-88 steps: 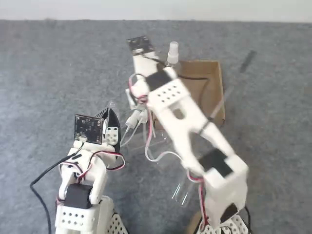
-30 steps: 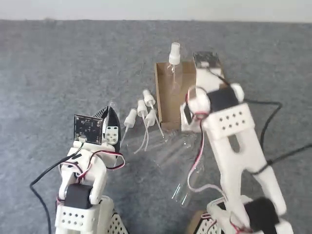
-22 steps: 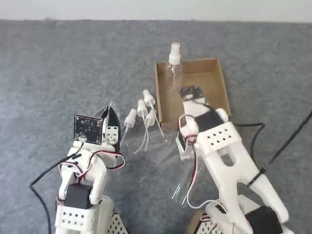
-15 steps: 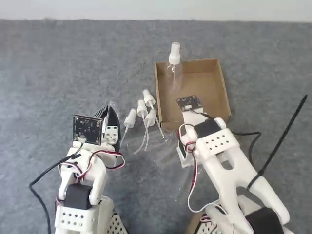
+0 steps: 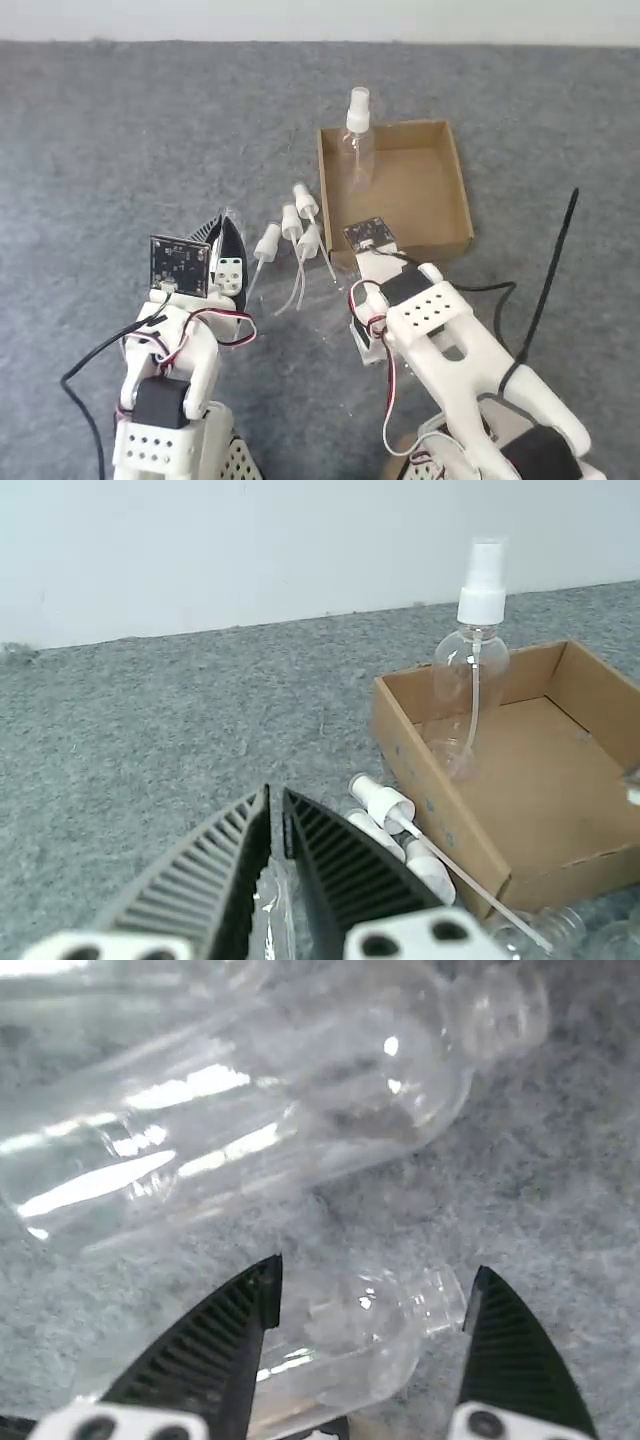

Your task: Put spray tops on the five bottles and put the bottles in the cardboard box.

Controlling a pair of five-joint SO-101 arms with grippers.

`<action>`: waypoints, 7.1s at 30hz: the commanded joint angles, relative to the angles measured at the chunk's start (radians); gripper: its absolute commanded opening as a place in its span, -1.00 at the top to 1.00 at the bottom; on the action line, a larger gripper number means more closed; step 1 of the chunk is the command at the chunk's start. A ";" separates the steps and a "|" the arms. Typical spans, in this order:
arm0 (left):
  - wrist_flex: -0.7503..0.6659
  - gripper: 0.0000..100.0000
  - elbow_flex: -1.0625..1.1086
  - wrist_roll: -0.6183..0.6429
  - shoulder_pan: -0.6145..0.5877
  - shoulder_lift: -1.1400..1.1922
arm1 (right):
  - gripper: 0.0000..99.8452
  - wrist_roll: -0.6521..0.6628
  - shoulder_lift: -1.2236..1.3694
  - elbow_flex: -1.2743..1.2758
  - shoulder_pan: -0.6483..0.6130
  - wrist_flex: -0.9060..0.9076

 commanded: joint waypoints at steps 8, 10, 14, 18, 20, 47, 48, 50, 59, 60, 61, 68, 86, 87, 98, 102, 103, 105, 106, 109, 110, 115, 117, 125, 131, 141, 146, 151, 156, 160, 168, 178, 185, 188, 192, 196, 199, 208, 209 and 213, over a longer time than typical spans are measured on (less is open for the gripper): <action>-0.025 0.98 -0.021 0.011 -0.002 -0.011 | 0.77 0.247 -0.044 -0.060 0.320 -0.016; -0.025 0.98 -0.021 0.011 0.000 -0.011 | 0.81 0.311 -0.044 -0.083 0.438 -0.016; -0.025 0.98 -0.021 0.011 0.000 -0.011 | 0.83 0.399 -0.044 -0.123 0.667 -0.016; -0.026 0.98 -0.021 0.011 0.000 -0.011 | 0.84 0.425 -0.045 -0.103 0.786 -0.087; -0.026 0.98 -0.021 0.011 0.000 -0.011 | 0.88 0.430 -0.045 -0.072 0.806 -0.151; -0.028 0.98 -0.021 0.011 0.002 -0.006 | 0.99 0.520 -0.232 0.141 0.723 -0.300; -0.026 0.98 -0.021 0.011 0.002 -0.006 | 0.99 0.520 -0.271 0.158 0.723 -0.294; -0.023 0.98 -0.021 0.011 0.002 -0.006 | 0.99 0.522 -0.348 0.192 0.722 -0.282; 0.244 0.98 -0.229 -0.081 0.133 0.012 | 0.93 0.635 -0.486 0.229 0.682 -0.084; 0.293 0.98 -0.283 -0.120 0.181 0.040 | 0.90 0.635 -0.486 0.233 0.710 -0.079; 0.342 0.98 -0.341 -0.166 0.232 0.083 | 0.88 0.635 -0.487 0.244 0.746 -0.085; 0.572 0.92 -0.746 -0.253 0.437 0.657 | 0.87 0.684 -0.496 0.414 0.954 -0.295; 0.413 0.59 -0.792 -0.029 0.865 1.151 | 0.86 0.531 -0.484 0.459 1.136 -0.371; 0.414 0.59 -0.796 -0.028 0.862 1.171 | 0.86 0.514 -0.484 0.457 1.136 -0.371; 0.411 0.46 -0.799 0.017 0.865 1.281 | 0.86 0.488 -0.484 0.459 1.136 -0.378; 0.394 0.46 -0.797 0.021 0.859 1.327 | 0.86 0.470 -0.484 0.459 1.136 -0.378; 0.394 0.46 -0.797 0.021 0.859 1.344 | 0.86 0.470 -0.484 0.460 1.136 -0.378; 0.390 0.46 -0.797 0.021 0.859 1.376 | 0.86 0.470 -0.484 0.460 1.136 -0.378; 0.390 0.46 -0.797 0.021 0.859 1.390 | 0.86 0.470 -0.484 0.460 1.136 -0.378; 0.390 0.46 -0.799 0.020 0.859 1.415 | 0.86 0.470 -0.486 0.468 1.136 -0.383; 0.388 0.46 -0.799 0.020 0.859 1.418 | 0.86 0.470 -0.486 0.470 1.136 -0.392; 0.325 0.46 -0.774 0.020 0.859 1.428 | 0.86 0.466 -0.486 0.470 1.136 -0.395; 0.307 0.46 -0.765 0.020 0.859 1.428 | 0.86 0.466 -0.486 0.471 1.136 -0.394; 0.244 0.46 -0.753 0.021 0.859 1.576 | 0.86 0.468 -0.486 0.471 1.136 -0.392; 0.190 0.54 -0.751 0.021 0.859 1.599 | 0.86 0.466 -0.486 0.471 1.136 -0.392; 0.204 0.76 -0.796 0.020 0.859 1.593 | 0.86 0.466 -0.486 0.471 1.136 -0.394; 0.336 0.76 -0.952 0.021 0.858 1.593 | 0.86 0.470 -0.486 0.480 1.136 -0.398; 0.422 0.76 -1.069 0.021 0.816 1.596 | 0.86 0.470 -0.486 0.482 1.136 -0.398; 0.486 0.76 -1.179 0.021 0.701 1.594 | 0.86 0.470 -0.486 0.482 1.136 -0.398; 0.539 0.76 -1.303 0.014 0.674 1.594 | 0.86 0.470 -0.486 0.482 1.136 -0.400; 0.608 0.76 -1.672 0.012 0.674 1.672 | 0.86 0.471 -0.486 0.483 1.135 -0.400; 0.618 0.74 -2.173 0.014 0.680 1.995 | 0.86 0.471 -0.486 0.486 1.109 -0.400; 0.776 0.54 -2.502 0.020 0.715 2.202 | 0.86 0.471 -0.486 0.486 1.106 -0.400; 0.819 0.53 -2.644 0.020 0.724 2.280 | 0.86 0.473 -0.486 0.486 1.106 -0.400; 0.884 0.53 -2.813 0.021 0.723 2.361 | 0.86 0.473 -0.486 0.486 1.106 -0.400; 0.942 0.45 -2.925 0.021 0.723 2.414 | 0.86 0.473 -0.486 0.486 1.104 -0.400; 0.939 0.43 -2.948 0.017 0.723 2.429 | 0.86 0.473 -0.486 0.486 1.104 -0.400; 0.937 0.44 -2.964 0.011 0.720 2.412 | 0.86 0.473 -0.486 0.486 1.104 -0.400; 0.951 0.44 -2.974 -0.002 0.710 2.398 | 0.86 0.473 -0.486 0.486 1.104 -0.400; 1.017 0.55 -3.004 -0.074 0.681 2.332 | 0.86 0.473 -0.486 0.488 1.104 -0.400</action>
